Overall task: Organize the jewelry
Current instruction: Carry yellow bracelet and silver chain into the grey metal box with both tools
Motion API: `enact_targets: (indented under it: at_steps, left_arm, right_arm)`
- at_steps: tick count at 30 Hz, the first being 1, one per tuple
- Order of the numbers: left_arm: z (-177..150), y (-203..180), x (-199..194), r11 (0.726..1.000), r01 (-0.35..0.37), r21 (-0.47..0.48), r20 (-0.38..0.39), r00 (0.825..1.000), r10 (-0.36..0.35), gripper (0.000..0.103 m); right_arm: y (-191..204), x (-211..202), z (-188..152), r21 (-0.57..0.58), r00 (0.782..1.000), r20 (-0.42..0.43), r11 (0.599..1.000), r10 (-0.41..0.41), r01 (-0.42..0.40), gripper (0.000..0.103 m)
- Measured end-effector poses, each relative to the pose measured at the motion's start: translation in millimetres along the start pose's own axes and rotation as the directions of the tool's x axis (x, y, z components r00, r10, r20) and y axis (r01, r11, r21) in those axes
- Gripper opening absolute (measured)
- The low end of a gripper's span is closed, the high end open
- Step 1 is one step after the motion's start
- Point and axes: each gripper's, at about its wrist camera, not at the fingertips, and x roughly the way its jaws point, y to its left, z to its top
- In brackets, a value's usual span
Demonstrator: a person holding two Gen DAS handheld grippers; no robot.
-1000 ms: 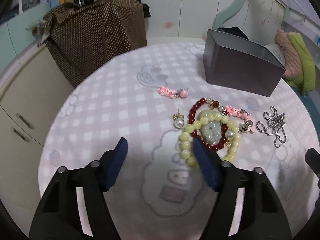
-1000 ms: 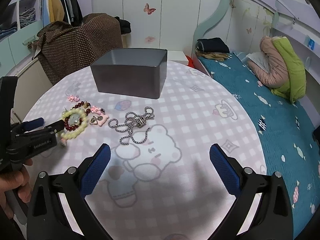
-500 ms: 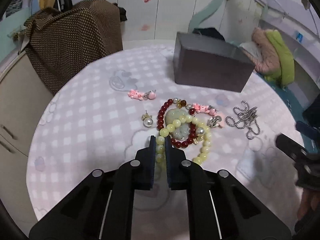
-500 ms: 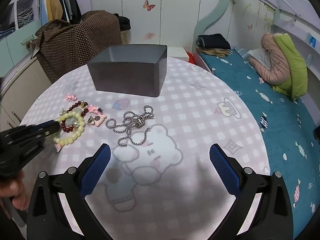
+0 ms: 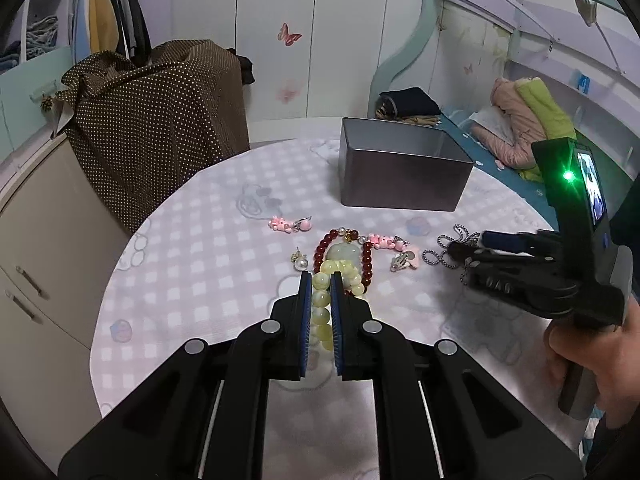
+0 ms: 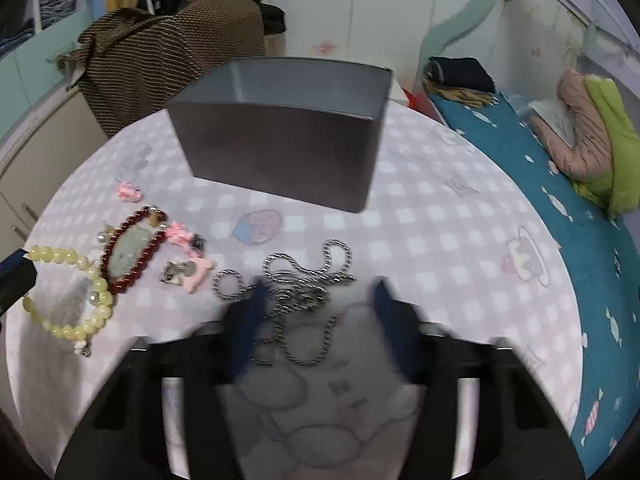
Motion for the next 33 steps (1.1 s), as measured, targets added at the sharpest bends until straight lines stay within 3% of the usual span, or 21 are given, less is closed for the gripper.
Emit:
enact_targets:
  at_steps: [1, 4, 13, 22, 28, 33]
  left_arm:
    - [-1, 1, -1, 1.0, 0.0, -0.002, 0.001, 1.0, 0.0, 0.009]
    - [0, 3, -4, 1.0, 0.002, -0.009, 0.008, 1.0, -0.002, 0.009]
    - [16, 10, -28, 1.0, 0.002, -0.002, 0.06, 0.998, -0.002, 0.009]
    - [46, 13, -51, 1.0, 0.017, 0.019, 0.111, 0.994, -0.019, 0.009]
    - [74, 1, -56, 0.998, 0.015, 0.065, 0.139, 0.99, -0.024, 0.009]
    - [114, -10, -52, 0.994, 0.059, 0.087, 0.149, 0.986, -0.072, 0.009]
  right_arm:
    - [1, -1, 0, -0.008, 1.0, -0.004, 1.0, 0.005, -0.005, 0.015]
    - [-1, -4, 0, -0.024, 0.999, -0.004, 0.999, 0.044, -0.044, 0.013]
    - [-10, -54, 15, -0.024, 0.987, 0.084, 0.99, 0.14, -0.138, 0.013]
    - [-11, -110, 44, -0.055, 0.958, 0.175, 0.974, 0.227, -0.22, 0.013]
    - [-11, -137, 70, -0.092, 0.941, 0.223, 0.967, 0.253, -0.238, 0.013]
    - [-12, -154, 101, -0.105, 0.927, 0.266, 0.964, 0.264, -0.244, 0.013]
